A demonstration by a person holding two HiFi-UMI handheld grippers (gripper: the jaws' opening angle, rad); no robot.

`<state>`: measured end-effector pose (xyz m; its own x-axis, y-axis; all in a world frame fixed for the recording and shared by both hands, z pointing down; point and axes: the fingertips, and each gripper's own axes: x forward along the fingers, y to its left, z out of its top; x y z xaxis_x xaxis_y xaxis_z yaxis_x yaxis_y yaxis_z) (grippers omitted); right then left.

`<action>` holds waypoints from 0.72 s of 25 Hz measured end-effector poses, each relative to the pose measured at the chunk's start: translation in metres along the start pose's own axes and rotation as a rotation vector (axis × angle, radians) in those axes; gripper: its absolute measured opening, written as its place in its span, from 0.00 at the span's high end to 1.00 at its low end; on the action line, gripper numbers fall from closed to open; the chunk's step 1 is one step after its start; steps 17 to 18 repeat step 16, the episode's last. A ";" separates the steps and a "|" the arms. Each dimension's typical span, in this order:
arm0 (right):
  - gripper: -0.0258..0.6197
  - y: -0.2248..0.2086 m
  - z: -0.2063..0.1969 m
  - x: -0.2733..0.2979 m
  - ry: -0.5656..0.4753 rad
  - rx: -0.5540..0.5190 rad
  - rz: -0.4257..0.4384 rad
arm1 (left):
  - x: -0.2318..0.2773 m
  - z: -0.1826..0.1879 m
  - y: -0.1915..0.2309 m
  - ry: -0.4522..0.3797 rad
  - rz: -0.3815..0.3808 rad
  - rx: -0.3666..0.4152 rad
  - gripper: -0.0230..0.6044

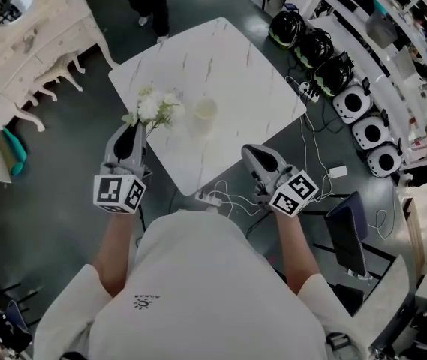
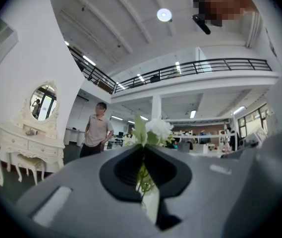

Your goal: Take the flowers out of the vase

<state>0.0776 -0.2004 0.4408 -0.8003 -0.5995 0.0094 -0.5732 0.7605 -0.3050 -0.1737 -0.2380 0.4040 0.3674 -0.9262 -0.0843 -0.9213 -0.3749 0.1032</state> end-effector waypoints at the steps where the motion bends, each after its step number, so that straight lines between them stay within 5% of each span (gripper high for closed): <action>1: 0.96 0.000 0.000 0.000 0.003 -0.001 0.000 | -0.001 -0.001 0.001 0.003 0.004 -0.001 0.96; 18: 0.96 0.003 -0.002 0.003 0.014 -0.006 -0.008 | -0.004 0.001 0.003 0.003 0.003 -0.002 0.96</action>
